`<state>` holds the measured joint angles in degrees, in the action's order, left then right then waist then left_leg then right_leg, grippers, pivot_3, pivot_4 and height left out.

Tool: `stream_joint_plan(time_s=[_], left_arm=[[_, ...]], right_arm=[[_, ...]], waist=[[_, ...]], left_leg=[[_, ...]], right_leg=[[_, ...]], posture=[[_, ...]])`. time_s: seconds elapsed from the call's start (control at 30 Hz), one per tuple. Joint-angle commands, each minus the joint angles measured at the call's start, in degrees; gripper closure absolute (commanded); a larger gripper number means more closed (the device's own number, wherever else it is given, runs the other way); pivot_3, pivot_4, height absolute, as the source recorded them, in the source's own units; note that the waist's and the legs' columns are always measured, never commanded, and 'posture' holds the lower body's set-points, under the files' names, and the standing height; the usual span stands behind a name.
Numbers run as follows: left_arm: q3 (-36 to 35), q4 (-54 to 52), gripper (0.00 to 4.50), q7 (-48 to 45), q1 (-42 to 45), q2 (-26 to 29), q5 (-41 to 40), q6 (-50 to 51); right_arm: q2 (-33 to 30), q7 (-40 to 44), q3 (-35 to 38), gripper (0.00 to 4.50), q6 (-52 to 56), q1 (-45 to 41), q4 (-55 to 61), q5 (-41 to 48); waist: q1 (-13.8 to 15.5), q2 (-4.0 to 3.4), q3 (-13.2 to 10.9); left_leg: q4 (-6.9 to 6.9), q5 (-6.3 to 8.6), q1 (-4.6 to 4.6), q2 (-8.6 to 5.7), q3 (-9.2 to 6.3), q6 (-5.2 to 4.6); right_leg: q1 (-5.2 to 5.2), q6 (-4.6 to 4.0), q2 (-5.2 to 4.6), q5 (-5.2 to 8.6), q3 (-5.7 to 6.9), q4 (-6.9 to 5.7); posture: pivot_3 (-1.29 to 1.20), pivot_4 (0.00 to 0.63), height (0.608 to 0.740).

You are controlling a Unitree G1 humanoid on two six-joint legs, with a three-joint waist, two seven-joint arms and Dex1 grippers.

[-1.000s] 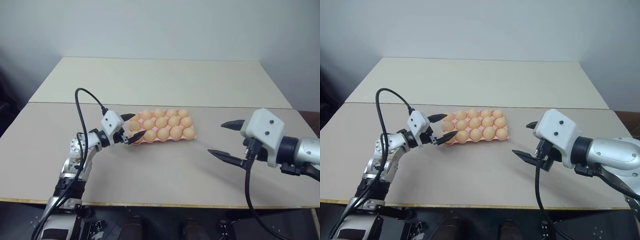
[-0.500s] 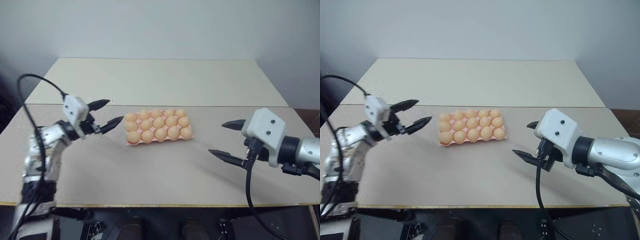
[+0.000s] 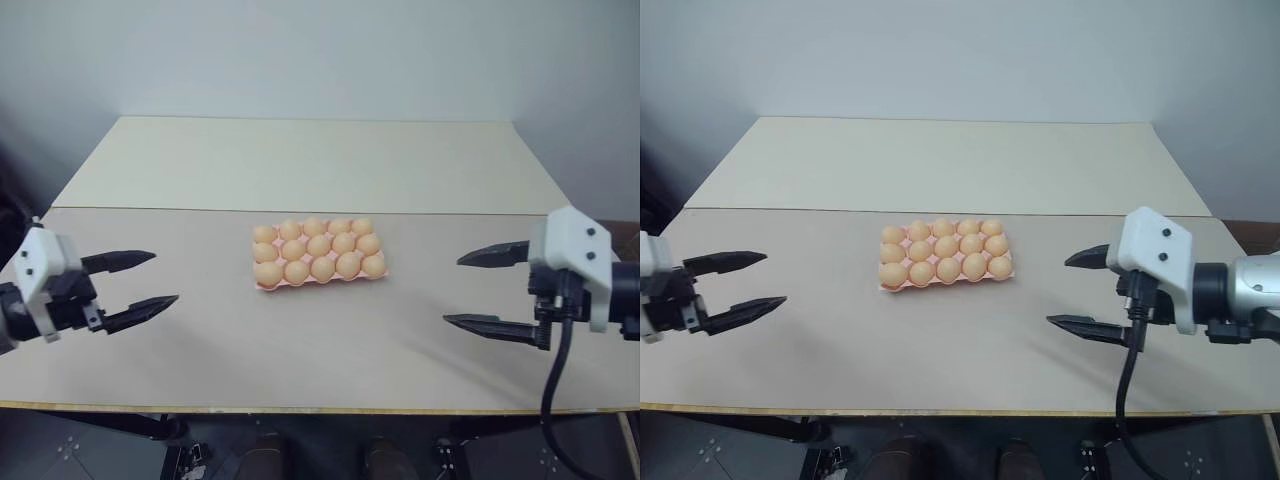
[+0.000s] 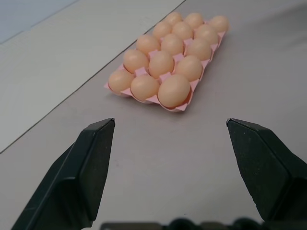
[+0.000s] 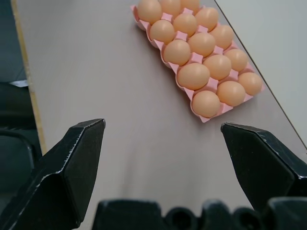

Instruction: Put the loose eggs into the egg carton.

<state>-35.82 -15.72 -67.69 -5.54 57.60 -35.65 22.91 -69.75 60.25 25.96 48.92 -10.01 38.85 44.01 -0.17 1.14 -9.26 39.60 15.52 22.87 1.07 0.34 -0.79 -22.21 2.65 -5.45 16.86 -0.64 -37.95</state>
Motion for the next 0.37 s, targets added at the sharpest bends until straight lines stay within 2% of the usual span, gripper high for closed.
stream_joint_plan(time_s=[0.03,0.37], left_arm=[[-5.08,-3.87,0.45,-0.38,-2.01,1.61,-1.20,2.42],[-10.21,-9.58,0.45,0.81,-6.51,1.02,-2.64,8.39]], right_arm=[[-0.81,2.56,3.09,0.00,-2.27,0.91,-0.93,-0.48],[-2.11,6.04,1.32,0.00,-5.37,2.03,-4.32,-3.18]], waist=[[-0.02,0.00,0.00],[-0.05,0.00,0.00]], left_leg=[[0.00,0.00,0.00,0.01,0.00,0.00],[-0.03,0.00,-0.02,0.01,0.05,0.00]], right_leg=[[-0.01,0.00,0.01,0.00,0.00,0.00],[-0.01,0.00,0.01,0.00,-0.05,0.01]], posture=[[0.00,0.150,0.740],[0.00,0.150,0.740]])
